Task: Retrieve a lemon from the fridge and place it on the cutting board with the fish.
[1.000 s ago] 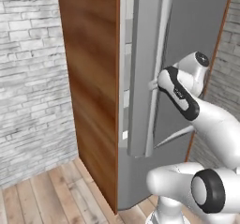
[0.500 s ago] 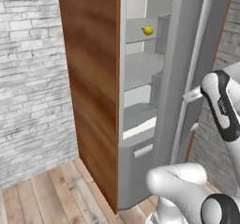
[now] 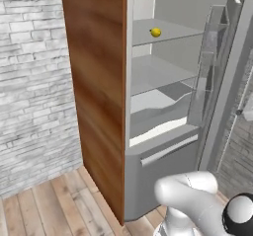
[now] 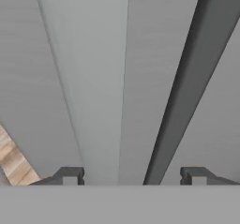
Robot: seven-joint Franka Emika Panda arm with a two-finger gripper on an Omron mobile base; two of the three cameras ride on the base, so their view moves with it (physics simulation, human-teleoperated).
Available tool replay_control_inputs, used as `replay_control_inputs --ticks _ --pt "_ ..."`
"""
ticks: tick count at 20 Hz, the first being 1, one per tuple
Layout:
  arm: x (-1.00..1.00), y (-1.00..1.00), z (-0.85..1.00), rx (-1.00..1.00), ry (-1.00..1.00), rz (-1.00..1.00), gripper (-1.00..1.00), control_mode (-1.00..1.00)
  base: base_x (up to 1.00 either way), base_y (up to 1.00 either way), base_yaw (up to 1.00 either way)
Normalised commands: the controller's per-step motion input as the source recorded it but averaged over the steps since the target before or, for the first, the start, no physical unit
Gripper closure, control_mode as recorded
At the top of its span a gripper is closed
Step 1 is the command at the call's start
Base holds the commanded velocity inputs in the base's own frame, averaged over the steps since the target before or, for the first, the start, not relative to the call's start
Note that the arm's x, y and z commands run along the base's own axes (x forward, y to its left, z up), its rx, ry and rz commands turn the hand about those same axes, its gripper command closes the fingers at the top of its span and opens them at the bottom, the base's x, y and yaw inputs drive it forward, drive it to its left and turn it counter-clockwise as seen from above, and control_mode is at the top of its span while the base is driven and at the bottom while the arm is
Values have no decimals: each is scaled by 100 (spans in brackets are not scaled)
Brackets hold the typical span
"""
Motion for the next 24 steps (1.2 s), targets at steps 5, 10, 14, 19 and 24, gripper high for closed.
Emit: replay_control_inputs --ticks 5,10,14,19,24 --pt "-31 -67 0 0 4 8 100 -100 0 0 0" --pt "-18 0 0 0 0 1 -100 -100 0 0 0" --pt "-66 0 0 0 0 -5 -100 -100 0 0 0" --pt "-42 -16 -1 -1 0 -16 -100 -100 0 0 0" --pt "-25 -7 -1 0 0 -19 -100 -100 0 0 0"
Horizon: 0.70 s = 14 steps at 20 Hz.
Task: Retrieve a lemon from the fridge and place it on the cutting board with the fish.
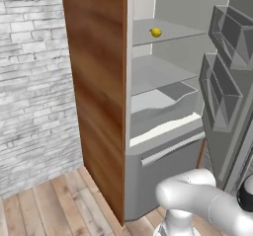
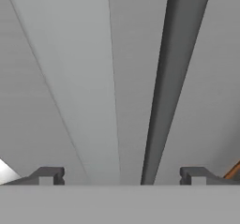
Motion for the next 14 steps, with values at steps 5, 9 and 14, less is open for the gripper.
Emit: replay_control_inputs --ticks 5,9,14 --pt "-13 -7 1 -6 0 -15 -100 -100 0 0 0" --pt "-93 0 18 -8 -4 -26 -100 -100 0 0 0" --pt "-91 41 39 -9 11 -27 -100 -100 0 0 0"
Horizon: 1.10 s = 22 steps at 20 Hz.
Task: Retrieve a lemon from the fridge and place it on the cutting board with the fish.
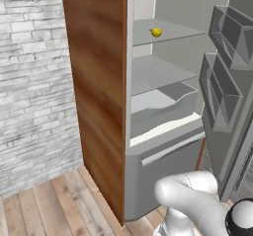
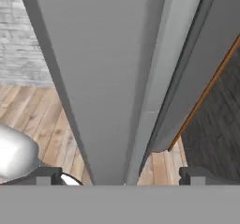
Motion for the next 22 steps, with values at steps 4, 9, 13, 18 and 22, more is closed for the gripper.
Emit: replay_control_inputs --ticks 4,9,13,18,22 --pt "-76 49 22 -13 21 -33 -100 -100 0 0 0" --pt "-24 91 5 -33 12 -32 -100 -100 0 0 0" --pt "0 100 -2 -54 15 -2 -100 -100 0 0 0" --pt "15 100 -22 -56 23 -8 -100 -100 0 0 0" --pt "24 100 -2 -64 24 -4 -100 -100 0 0 0"
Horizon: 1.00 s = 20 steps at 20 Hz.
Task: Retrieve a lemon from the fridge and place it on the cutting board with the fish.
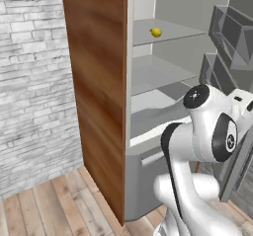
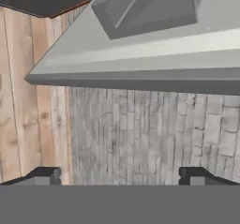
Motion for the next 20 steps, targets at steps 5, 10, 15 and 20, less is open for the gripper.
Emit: replay_control_inputs --ticks 5,10,15,20 --pt "96 68 -3 -37 33 0 -100 -100 0 0 0" --pt "56 3 -21 -9 7 -13 -100 -100 0 0 0" --pt "95 -9 -4 -5 3 -1 -100 -100 0 0 0" --pt "36 -32 -7 0 -1 0 -100 -100 0 0 0"
